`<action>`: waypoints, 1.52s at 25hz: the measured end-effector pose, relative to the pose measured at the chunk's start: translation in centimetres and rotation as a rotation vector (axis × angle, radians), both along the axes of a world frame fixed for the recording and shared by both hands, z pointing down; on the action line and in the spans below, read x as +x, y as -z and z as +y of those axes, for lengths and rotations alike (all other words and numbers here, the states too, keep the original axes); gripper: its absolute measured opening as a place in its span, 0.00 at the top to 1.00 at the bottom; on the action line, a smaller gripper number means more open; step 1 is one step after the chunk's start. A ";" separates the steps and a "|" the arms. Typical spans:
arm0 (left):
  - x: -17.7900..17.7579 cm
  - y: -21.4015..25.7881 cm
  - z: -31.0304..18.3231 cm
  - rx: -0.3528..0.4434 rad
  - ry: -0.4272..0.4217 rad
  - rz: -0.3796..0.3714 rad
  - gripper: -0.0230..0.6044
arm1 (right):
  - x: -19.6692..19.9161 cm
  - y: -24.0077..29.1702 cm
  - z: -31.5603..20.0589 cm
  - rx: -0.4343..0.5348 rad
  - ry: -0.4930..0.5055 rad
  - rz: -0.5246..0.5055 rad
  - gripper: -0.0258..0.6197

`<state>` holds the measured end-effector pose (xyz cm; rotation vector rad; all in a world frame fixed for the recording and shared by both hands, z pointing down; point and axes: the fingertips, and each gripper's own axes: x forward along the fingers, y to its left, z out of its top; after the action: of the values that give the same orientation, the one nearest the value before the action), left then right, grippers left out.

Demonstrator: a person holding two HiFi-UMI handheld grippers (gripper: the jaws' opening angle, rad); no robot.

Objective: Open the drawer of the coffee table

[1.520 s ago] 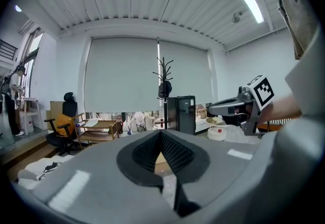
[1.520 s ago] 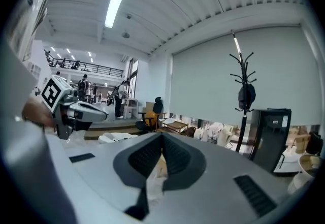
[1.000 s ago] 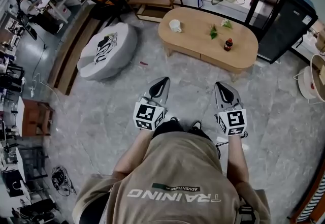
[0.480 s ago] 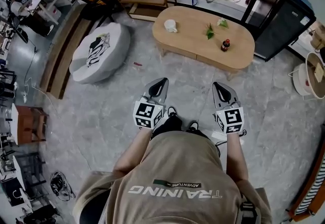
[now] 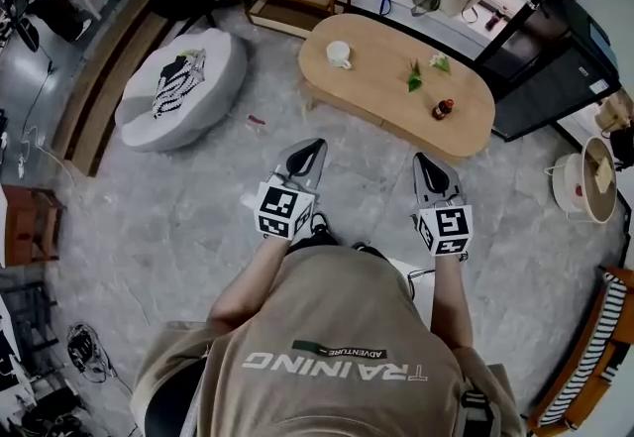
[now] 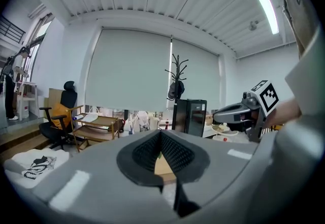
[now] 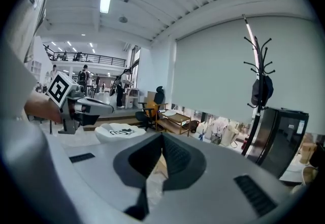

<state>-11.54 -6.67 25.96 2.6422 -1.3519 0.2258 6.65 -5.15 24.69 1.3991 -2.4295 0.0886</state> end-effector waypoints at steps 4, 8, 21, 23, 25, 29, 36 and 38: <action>-2.2 -1.3 -1.9 -0.044 -0.025 0.017 0.95 | -2.2 0.1 -1.7 -0.001 -0.028 0.027 0.95; -2.7 -1.7 -4.1 -0.038 -0.035 0.020 0.95 | -2.5 -0.3 -3.1 -0.017 -0.051 0.044 0.95; -0.7 -1.3 -6.2 -0.064 -0.020 0.003 0.95 | 0.3 -2.0 -6.2 -0.061 -0.049 0.027 0.95; -0.2 -1.8 -6.5 -0.085 -0.025 -0.015 0.95 | 0.6 -2.3 -6.8 -0.058 -0.039 0.025 0.95; 0.2 -2.6 -6.8 -0.116 -0.018 -0.019 0.95 | 0.9 -2.7 -7.0 -0.057 -0.025 0.017 0.95; 1.5 -2.5 -7.3 -0.121 0.015 -0.026 0.95 | 2.8 -3.5 -7.4 -0.070 -0.004 -0.010 0.95; 2.9 -2.0 -8.9 -0.118 0.028 -0.056 0.95 | 4.8 -4.0 -9.8 -0.058 0.021 -0.020 0.95; 3.4 -2.0 -9.3 -0.103 0.031 -0.062 0.95 | 5.1 -4.0 -10.3 -0.052 0.031 -0.028 0.95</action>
<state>-8.12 -15.96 27.93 2.5476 -1.3601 0.3666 11.80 -15.45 28.71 1.3466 -2.4529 0.1635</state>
